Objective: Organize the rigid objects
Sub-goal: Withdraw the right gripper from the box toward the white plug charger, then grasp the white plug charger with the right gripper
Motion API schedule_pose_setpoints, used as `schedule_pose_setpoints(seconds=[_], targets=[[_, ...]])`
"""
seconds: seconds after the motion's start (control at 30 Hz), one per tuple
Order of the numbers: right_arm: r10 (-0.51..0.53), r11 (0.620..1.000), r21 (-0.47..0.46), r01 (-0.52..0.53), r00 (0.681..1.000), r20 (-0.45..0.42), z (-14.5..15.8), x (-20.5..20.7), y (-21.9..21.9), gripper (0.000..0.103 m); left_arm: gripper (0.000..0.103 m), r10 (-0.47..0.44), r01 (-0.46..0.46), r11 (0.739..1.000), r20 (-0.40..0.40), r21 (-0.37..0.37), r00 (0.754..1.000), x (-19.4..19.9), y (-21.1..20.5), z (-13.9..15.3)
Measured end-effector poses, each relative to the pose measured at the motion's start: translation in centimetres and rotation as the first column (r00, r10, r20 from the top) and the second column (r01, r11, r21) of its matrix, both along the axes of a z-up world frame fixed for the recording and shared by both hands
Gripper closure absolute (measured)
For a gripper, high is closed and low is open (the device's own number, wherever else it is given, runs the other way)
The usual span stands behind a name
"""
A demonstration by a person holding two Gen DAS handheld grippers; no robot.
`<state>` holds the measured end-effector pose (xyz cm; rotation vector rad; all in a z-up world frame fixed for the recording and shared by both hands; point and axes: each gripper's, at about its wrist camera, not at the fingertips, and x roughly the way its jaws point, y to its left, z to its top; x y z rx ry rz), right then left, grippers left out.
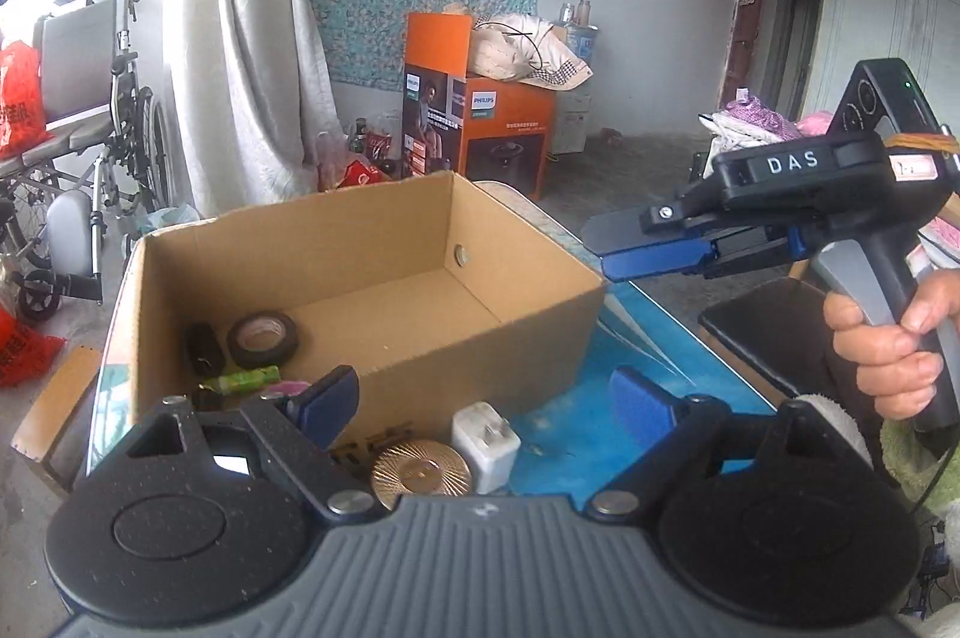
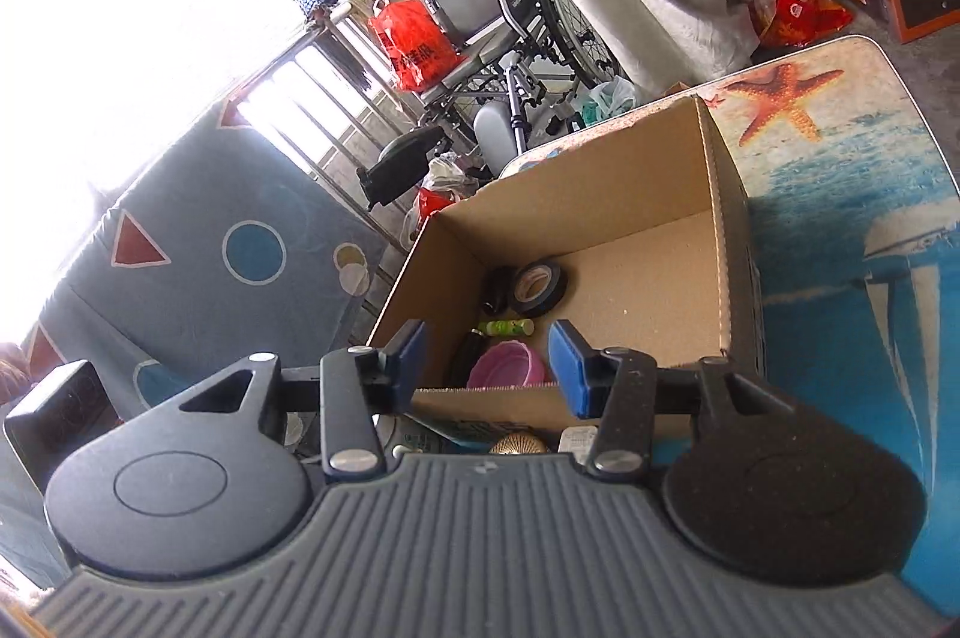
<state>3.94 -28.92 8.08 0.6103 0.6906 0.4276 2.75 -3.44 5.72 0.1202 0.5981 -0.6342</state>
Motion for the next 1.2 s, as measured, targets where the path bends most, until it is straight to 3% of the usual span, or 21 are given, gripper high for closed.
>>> schedule_pose_setpoints(seconds=[0.13,0.3,0.47,0.63,0.97,1.2], targets=[[-0.029,0.998,0.049,0.032,0.997,-0.065,-4.1,-1.4,0.7,0.058,0.015,0.01,-0.012,0.998,0.035,0.055,0.999,-1.9,-3.5,-4.1],[-0.037,0.997,0.058,0.045,0.991,-0.129,-7.7,0.1,1.9,0.06,0.041,0.053,-0.057,0.989,0.031,0.14,0.998,-1.3,-6.2,-7.0],[-0.049,0.994,0.087,0.066,0.981,-0.19,-10.3,1.8,2.1,0.063,0.052,0.09,-0.104,0.973,0.077,0.205,0.993,-0.2,-7.1,-7.7],[-0.029,0.99,0.126,0.06,0.972,-0.231,-12.0,3.2,2.5,0.066,0.062,0.097,-0.1,0.974,0.026,0.205,0.995,1.2,-7.4,-8.1],[-0.012,0.992,0.117,0.044,0.965,-0.262,-13.3,4.4,4.2,0.066,0.064,0.11,-0.103,0.986,-0.047,0.127,0.993,2.8,-6.6,-8.3],[-0.058,0.991,0.097,0.087,0.96,-0.275,-12.9,3.0,3.3,0.066,0.064,0.032,-0.028,0.998,-0.064,0.063,0.997,1.8,-7.1,-8.3]])
